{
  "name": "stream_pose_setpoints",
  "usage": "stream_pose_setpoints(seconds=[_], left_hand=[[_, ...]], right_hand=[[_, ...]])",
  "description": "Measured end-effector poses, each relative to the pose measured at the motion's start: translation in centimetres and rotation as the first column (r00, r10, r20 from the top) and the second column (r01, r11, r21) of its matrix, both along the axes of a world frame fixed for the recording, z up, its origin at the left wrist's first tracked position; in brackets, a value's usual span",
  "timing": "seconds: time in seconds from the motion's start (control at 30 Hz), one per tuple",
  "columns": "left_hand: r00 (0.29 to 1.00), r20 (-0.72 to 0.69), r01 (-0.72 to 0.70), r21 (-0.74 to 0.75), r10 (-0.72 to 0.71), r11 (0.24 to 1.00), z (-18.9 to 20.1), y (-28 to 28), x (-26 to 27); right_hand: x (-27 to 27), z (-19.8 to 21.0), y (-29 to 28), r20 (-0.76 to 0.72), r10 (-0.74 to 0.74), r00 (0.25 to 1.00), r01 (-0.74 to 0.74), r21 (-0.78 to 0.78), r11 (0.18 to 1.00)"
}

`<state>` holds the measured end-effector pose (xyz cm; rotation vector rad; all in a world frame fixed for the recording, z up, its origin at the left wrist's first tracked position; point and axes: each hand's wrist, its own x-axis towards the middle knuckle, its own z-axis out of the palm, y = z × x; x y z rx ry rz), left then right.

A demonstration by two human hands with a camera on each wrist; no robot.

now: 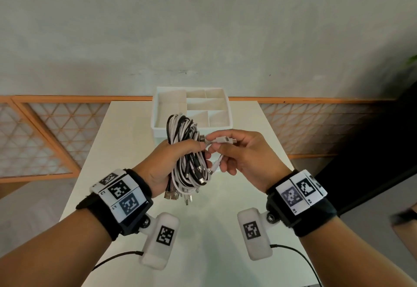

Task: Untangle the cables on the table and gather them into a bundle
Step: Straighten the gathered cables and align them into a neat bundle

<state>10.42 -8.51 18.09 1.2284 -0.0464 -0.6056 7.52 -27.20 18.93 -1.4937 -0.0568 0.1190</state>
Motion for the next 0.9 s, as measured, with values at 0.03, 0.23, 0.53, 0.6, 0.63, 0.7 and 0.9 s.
stream_pose_setpoints(seconds=[0.03,0.23,0.53,0.6,0.63,0.7,0.9], left_hand=[[0.999,-0.037,0.022,-0.039,-0.024,0.999,0.2,0.1,0.1],[0.99,-0.101,0.085,-0.097,-0.095,0.992,0.8,-0.5,0.0],[0.999,0.028,0.028,-0.009,-0.028,1.0,0.3,0.1,0.0],[0.998,0.069,0.0,0.018,-0.001,1.0,0.2,0.0,-0.1],[0.996,0.094,-0.004,0.034,0.001,0.999,0.2,-0.1,-0.1],[0.992,0.127,0.002,0.052,-0.009,0.999,0.2,-0.3,-0.2],[0.994,0.114,0.003,0.017,-0.005,1.0,0.2,-0.4,-0.3]], right_hand=[[-0.1,0.0,0.3,0.046,-0.018,0.999,0.021,-0.069,0.997],[-0.2,-1.8,1.4,0.459,-0.001,0.889,0.234,-0.452,0.861],[-0.3,-0.1,1.2,0.031,0.044,0.999,-0.04,-0.122,0.992],[-0.4,0.5,1.2,0.003,-0.003,1.0,0.003,-0.049,0.999],[-0.4,0.5,1.1,-0.011,-0.021,1.0,0.021,-0.036,0.999],[-0.4,0.8,0.9,-0.046,-0.035,0.998,0.037,0.038,0.999],[-0.2,1.3,0.4,-0.068,0.013,0.998,0.002,0.217,0.976]])
